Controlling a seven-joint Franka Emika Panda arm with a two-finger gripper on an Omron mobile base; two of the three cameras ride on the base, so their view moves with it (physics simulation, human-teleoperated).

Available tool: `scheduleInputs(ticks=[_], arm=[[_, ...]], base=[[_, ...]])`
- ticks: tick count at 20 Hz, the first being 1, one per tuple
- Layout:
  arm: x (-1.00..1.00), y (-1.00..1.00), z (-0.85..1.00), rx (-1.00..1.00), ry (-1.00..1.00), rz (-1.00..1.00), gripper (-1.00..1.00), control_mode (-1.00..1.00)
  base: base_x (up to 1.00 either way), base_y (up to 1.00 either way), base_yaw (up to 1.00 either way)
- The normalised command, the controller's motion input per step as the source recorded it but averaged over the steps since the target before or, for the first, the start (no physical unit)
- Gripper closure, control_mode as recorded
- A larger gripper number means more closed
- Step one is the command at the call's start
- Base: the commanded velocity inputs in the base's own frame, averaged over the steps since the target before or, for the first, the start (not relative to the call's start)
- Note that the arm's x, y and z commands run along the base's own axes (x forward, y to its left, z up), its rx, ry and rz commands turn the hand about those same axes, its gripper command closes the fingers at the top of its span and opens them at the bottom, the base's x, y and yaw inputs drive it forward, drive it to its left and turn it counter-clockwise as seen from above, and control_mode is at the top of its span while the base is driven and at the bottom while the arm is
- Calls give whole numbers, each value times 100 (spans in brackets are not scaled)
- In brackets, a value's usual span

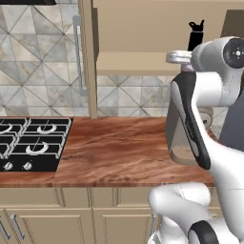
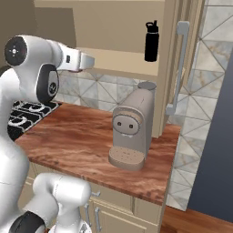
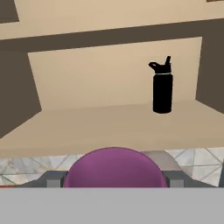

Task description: Pick the avocado and bread from the counter and place them on the plate. Then pick the jam from the cabinet and place it next to the plate. Lastly close the cabinet door.

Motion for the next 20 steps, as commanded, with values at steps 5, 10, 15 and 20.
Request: scheduleInputs(ticks=[5,10,15,20], arm=[[-100,0,-37,0,1,0,100,-100],[-100,0,-16,0,3,1,100,-100],[-100,7,0,0,9,3,100,-100],[-100,22,0,0,13,7,100,-100]], base=[[0,0,0],[0,0,0],[0,0,0],[0,0,0]])
